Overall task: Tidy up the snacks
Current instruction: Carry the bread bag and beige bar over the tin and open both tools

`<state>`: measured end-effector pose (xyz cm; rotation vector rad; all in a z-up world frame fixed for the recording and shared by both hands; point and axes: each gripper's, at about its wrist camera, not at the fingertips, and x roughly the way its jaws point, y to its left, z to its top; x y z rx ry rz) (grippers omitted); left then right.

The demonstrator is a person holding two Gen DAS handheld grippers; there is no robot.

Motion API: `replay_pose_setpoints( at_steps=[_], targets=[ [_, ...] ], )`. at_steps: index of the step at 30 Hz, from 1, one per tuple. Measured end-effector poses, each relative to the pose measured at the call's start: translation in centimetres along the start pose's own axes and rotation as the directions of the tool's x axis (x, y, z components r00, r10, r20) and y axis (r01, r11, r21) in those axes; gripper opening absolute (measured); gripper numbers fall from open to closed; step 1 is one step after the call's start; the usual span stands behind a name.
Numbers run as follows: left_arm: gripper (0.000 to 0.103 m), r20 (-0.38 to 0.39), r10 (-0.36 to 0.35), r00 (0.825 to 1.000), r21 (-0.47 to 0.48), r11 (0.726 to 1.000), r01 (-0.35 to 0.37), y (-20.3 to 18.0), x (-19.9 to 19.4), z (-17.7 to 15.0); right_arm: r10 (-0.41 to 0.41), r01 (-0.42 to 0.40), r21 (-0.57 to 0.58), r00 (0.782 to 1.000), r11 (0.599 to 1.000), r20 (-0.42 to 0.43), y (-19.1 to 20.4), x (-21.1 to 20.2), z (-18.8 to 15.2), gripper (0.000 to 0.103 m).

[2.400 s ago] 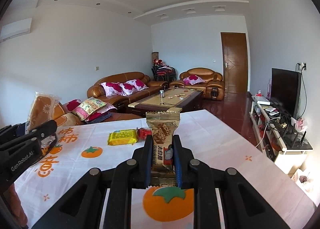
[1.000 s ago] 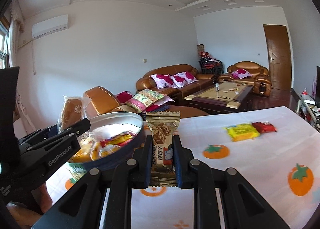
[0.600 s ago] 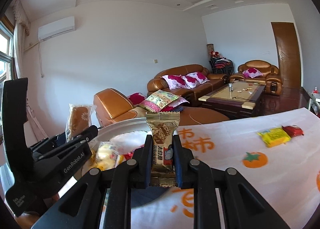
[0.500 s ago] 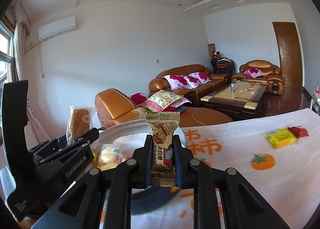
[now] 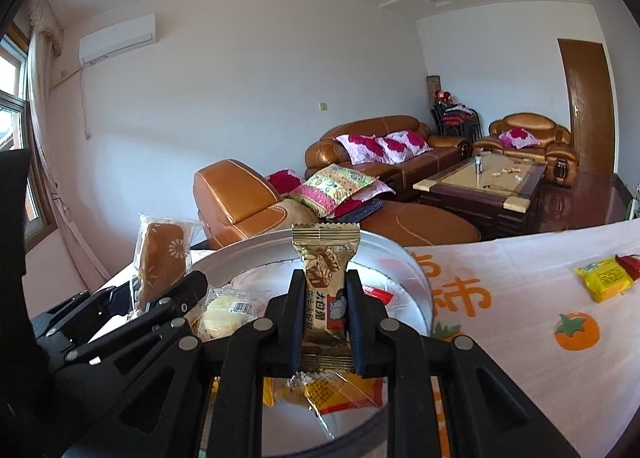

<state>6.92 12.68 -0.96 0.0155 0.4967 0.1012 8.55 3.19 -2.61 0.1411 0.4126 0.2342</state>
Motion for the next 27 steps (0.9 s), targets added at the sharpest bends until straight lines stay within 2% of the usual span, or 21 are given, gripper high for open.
replay_pose_setpoints(
  at_steps=[11, 27],
  targets=[
    [0.103, -0.029, 0.005, 1.000, 0.006, 1.000, -0.005, 0.0, 0.8, -0.2, 0.010, -0.010, 0.015, 0.999, 1.000, -0.039, -1.4, 1.2, 0.0, 0.020],
    [0.103, -0.074, 0.032, 0.997, 0.038, 0.999, -0.029, -0.1, 2.0, -1.1, 0.033, -0.033, 0.001, 0.996, 0.999, -0.088, -0.8, 1.6, -0.8, 0.020]
  ],
)
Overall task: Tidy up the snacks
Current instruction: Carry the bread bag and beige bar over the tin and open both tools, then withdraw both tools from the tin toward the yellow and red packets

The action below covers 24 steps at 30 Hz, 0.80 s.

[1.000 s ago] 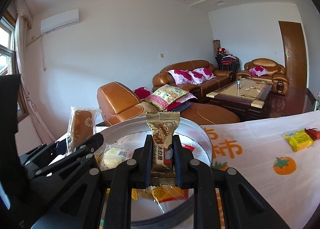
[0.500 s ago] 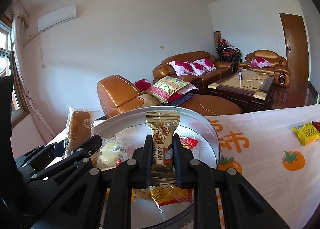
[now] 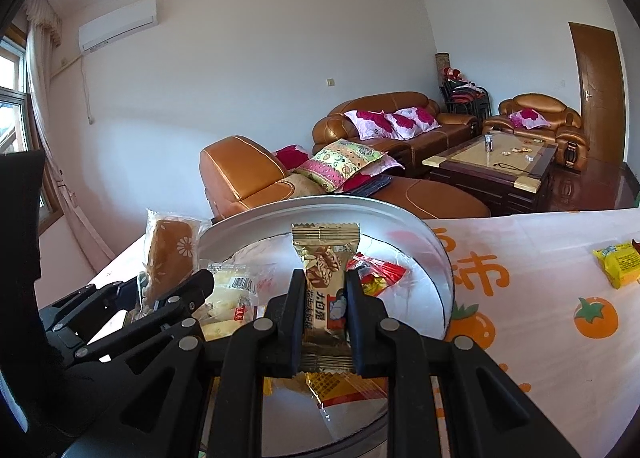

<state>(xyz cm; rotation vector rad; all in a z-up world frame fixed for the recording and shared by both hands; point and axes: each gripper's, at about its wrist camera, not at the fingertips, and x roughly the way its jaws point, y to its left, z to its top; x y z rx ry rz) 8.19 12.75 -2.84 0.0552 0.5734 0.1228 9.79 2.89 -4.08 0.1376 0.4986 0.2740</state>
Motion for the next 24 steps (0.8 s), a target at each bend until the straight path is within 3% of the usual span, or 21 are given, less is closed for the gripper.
replay_pose_setpoints(
  at_steps=[7, 12, 15, 17, 18, 19, 24],
  targets=[
    [0.103, -0.018, 0.010, 1.000, -0.002, 1.000, -0.010, -0.1, 0.5, 0.1, 0.022, -0.022, -0.002, 0.999, 1.000, -0.024, 0.1, 0.5, 0.0, 0.020],
    [0.103, -0.027, 0.018, 0.999, -0.006, 1.000, -0.018, 0.2, 0.7, -0.1, 0.084, -0.083, 0.022, 0.996, 0.996, -0.036, -0.3, 0.9, 0.0, 0.022],
    [0.103, -0.033, 0.022, 0.999, -0.014, 1.000, -0.023, 0.3, 0.8, 0.1, 0.099, -0.097, 0.041, 0.995, 0.994, -0.034, -0.5, 1.0, 0.0, 0.033],
    [0.103, -0.034, 0.027, 0.999, -0.011, 1.000, -0.027, 0.2, 1.0, 0.1, 0.124, -0.123, 0.062, 0.992, 0.990, -0.016, -0.8, 0.7, 0.1, 0.050],
    [0.103, -0.035, 0.026, 0.999, -0.009, 1.000, -0.026, 0.3, 1.1, 0.1, 0.138, -0.138, 0.074, 0.990, 0.988, -0.005, -0.9, 0.6, 0.1, 0.065],
    [0.103, -0.038, 0.025, 0.999, -0.007, 1.000, -0.025, 0.2, 1.1, 0.0, 0.148, -0.149, 0.087, 0.989, 0.985, 0.016, -1.0, 0.2, 0.2, 0.071],
    [0.103, -0.031, 0.041, 0.999, 0.021, 0.999, -0.040, -0.5, 1.1, 0.0, 0.104, -0.114, 0.085, 0.988, 0.990, 0.111, -1.7, -1.9, 0.6, 0.076]
  ],
)
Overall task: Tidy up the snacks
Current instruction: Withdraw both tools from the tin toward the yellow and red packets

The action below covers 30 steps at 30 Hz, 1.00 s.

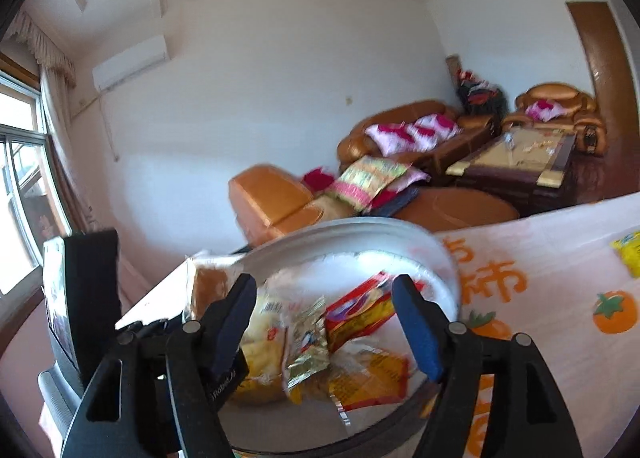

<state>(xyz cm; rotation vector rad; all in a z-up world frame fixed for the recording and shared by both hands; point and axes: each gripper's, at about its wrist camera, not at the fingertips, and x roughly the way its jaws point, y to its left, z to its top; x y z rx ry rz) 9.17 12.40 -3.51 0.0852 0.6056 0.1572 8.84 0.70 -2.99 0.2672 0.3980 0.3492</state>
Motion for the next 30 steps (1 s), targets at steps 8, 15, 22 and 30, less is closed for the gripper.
replay_pose_setpoints(
  at_steps=[8, 15, 22, 30],
  targets=[
    [0.103, 0.115, 0.006, 0.993, -0.003, 1.000, -0.006, -0.2, -2.1, 0.3, -0.089, 0.088, 0.018, 0.994, 0.996, 0.069, -1.1, -1.5, 0.3, 0.078],
    [0.103, 0.093, -0.039, 0.995, -0.058, 0.997, 0.044, 0.6, -1.8, 0.1, -0.125, 0.123, 0.025, 0.989, 0.992, 0.081, -1.6, -2.1, 0.3, 0.078],
    [0.103, 0.131, -0.037, 0.991, -0.091, 0.995, 0.049, 1.0, -2.8, -0.4, -0.214, 0.215, 0.006, 0.971, 0.977, 0.110, -1.9, -3.2, 0.0, 0.087],
    [0.103, 0.191, 0.006, 0.982, -0.145, 0.989, 0.022, 0.9, -3.7, -1.3, -0.298, 0.301, 0.001, 0.943, 0.954, 0.148, -2.8, -4.6, -0.1, 0.088]
  ],
)
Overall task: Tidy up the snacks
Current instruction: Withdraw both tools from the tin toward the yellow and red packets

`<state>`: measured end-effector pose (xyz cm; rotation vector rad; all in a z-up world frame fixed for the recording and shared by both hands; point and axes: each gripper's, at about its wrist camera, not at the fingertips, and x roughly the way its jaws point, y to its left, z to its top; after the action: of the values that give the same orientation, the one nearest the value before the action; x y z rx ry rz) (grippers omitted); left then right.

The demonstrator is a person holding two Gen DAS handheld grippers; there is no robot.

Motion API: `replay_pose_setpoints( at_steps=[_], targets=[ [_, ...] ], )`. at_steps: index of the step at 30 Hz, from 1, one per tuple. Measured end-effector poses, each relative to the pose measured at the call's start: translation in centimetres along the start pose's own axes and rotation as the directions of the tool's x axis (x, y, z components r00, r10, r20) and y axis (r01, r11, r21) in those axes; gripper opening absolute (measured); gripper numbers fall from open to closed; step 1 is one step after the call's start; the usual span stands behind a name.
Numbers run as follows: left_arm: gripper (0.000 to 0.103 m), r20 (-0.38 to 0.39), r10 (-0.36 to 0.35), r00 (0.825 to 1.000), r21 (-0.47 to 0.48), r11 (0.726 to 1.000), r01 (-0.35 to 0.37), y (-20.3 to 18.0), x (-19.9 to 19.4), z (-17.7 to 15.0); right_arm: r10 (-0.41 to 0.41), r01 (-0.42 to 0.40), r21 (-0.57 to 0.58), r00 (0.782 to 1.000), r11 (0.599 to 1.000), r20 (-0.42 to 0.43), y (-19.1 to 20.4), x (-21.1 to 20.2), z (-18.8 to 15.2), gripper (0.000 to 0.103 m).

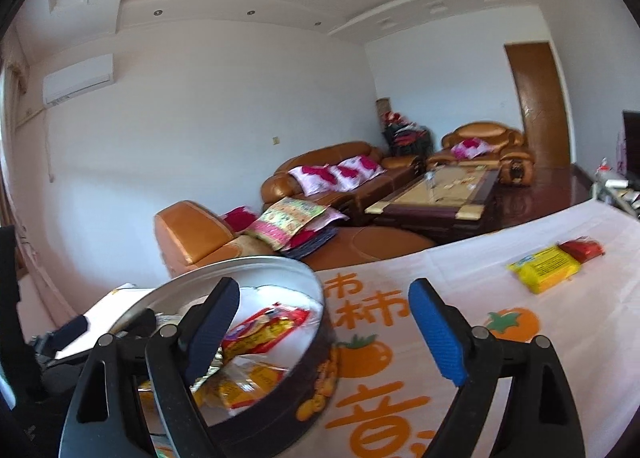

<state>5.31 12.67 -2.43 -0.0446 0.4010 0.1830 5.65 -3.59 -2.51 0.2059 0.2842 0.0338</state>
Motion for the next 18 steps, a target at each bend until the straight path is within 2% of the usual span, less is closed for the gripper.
replay_pose_setpoints(
  at_steps=[8, 11, 18],
  targets=[
    [0.103, 0.041, -0.036, 0.998, -0.010, 0.999, 0.037, -0.6, -1.3, -0.9, -0.107, 0.109, -0.016, 0.989, 0.994, 0.106, -1.6, -2.5, 0.5, 0.090],
    [0.103, 0.033, -0.051, 0.998, -0.002, 0.999, 0.051, -0.9, -1.5, -1.1, -0.117, 0.120, -0.018, 0.986, 0.993, 0.122, -2.1, -3.3, 0.6, 0.090],
    [0.103, 0.028, -0.025, 0.999, 0.028, 0.999, 0.024, -2.0, -2.8, -1.6, -0.137, 0.146, -0.059, 0.980, 0.987, 0.144, -2.7, -4.4, 0.7, 0.091]
  ],
)
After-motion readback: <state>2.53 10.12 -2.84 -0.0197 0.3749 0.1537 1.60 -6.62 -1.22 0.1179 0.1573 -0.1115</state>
